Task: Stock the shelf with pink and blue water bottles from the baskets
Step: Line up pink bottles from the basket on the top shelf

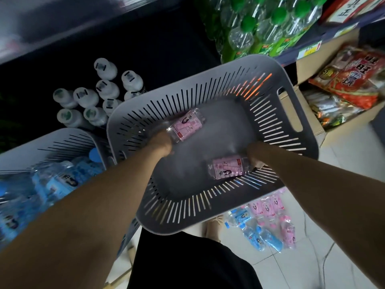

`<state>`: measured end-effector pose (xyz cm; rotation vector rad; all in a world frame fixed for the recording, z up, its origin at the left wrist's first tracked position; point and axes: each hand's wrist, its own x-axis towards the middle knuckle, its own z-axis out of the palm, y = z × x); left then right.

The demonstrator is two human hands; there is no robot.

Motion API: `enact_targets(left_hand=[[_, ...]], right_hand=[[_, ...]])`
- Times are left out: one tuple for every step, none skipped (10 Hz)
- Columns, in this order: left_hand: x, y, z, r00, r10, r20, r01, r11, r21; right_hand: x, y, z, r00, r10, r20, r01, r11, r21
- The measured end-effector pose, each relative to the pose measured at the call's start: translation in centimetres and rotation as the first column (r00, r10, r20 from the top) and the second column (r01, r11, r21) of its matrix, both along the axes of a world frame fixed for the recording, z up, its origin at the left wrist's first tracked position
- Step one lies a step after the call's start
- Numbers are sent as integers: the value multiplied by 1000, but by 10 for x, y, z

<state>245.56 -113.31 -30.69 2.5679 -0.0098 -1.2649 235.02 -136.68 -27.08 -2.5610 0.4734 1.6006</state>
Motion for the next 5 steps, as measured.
enact_targets(left_hand=[[-6,-6,6,999,13,-39,-11,999,49],[-12,-10,21,1000,5,14,-5,999,40],[-12,-15,49,997,6,73,-8,1000,15],[-6,-24,91,982,4,188,7,998,-58],[-1,-31,138,961,-92,259,111,992,-57]], right_hand=[[5,4,15,984,116,-133,-118,993,-9],[11,4,30,994,64,-88,-59,997,50],[22,4,42,999,-36,29,31,990,135],[31,23,68,984,-88,157,60,983,176],[30,45,101,940,24,340,-59,994,94]])
